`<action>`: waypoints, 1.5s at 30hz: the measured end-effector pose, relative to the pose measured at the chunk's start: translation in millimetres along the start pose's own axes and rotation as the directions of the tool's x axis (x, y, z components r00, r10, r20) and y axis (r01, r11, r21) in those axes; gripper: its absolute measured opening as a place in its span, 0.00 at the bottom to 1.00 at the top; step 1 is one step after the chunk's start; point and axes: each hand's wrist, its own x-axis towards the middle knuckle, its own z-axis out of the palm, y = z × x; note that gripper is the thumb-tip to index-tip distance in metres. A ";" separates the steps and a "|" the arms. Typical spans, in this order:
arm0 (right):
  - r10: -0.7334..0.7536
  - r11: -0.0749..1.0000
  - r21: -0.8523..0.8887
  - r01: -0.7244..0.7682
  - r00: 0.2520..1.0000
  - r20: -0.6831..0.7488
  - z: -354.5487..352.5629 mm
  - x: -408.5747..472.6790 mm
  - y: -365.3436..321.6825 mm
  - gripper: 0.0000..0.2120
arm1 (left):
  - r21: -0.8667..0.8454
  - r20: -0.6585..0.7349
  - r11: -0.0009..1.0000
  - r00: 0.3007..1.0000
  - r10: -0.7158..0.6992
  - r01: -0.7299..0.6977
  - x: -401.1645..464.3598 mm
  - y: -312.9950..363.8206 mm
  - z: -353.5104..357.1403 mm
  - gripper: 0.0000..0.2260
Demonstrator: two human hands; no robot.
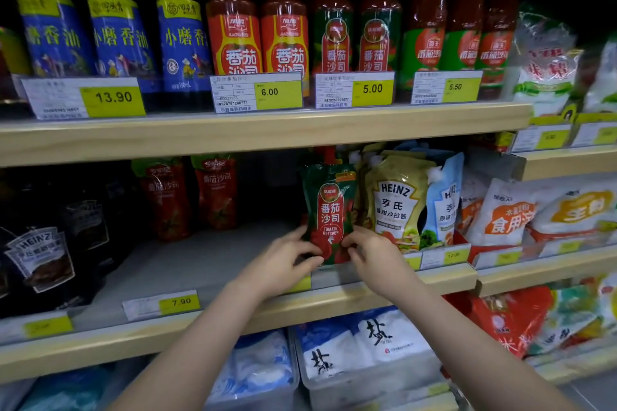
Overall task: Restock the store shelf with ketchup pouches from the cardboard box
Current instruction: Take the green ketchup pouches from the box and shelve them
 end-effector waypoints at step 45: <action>0.309 0.918 0.142 -0.369 0.894 0.323 86.2 -262.7 50.3 0.22 | -0.162 0.148 0.986 0.989 -0.020 0.045 -205.1 -33.3 210.6 0.16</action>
